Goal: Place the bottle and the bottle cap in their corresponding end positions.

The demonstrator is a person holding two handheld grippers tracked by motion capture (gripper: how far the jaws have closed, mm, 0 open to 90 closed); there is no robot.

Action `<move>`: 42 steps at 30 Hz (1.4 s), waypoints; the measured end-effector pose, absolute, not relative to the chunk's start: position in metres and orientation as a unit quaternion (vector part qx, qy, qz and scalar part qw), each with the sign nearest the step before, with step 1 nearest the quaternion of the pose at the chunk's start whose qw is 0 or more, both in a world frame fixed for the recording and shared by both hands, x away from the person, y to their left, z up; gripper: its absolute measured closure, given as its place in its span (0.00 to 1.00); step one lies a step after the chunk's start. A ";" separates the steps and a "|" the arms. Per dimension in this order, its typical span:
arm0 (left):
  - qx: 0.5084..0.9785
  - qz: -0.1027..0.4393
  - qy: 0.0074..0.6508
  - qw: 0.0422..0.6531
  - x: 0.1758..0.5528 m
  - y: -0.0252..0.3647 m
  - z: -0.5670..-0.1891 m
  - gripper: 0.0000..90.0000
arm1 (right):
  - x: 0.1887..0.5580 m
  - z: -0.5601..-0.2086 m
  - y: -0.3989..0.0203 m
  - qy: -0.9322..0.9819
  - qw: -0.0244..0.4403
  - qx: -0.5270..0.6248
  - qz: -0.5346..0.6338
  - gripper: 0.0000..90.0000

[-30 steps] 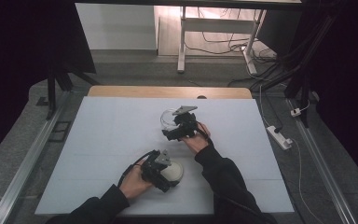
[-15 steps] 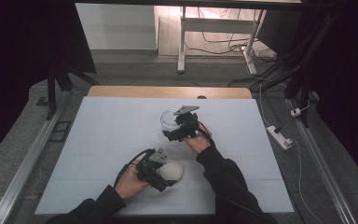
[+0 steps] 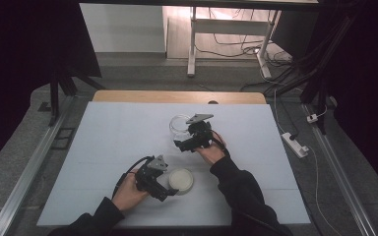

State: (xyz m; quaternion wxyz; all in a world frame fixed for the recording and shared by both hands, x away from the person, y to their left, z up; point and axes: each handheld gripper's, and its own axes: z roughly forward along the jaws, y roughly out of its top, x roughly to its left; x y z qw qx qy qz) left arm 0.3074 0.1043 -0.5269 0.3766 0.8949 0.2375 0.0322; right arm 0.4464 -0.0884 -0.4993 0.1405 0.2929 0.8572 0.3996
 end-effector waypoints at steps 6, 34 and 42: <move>0.892 0.031 0.246 0.378 0.302 0.113 -0.526 0.00 | 0.441 -0.499 -0.093 0.859 0.133 0.293 0.398 0.00; 0.868 0.051 0.306 0.389 0.283 0.165 -0.516 0.00 | 0.393 -0.494 -0.118 0.863 0.116 0.285 0.401 0.00; 0.863 0.055 0.319 0.389 0.273 0.181 -0.515 0.00 | 0.375 -0.492 -0.132 0.864 0.120 0.280 0.402 0.00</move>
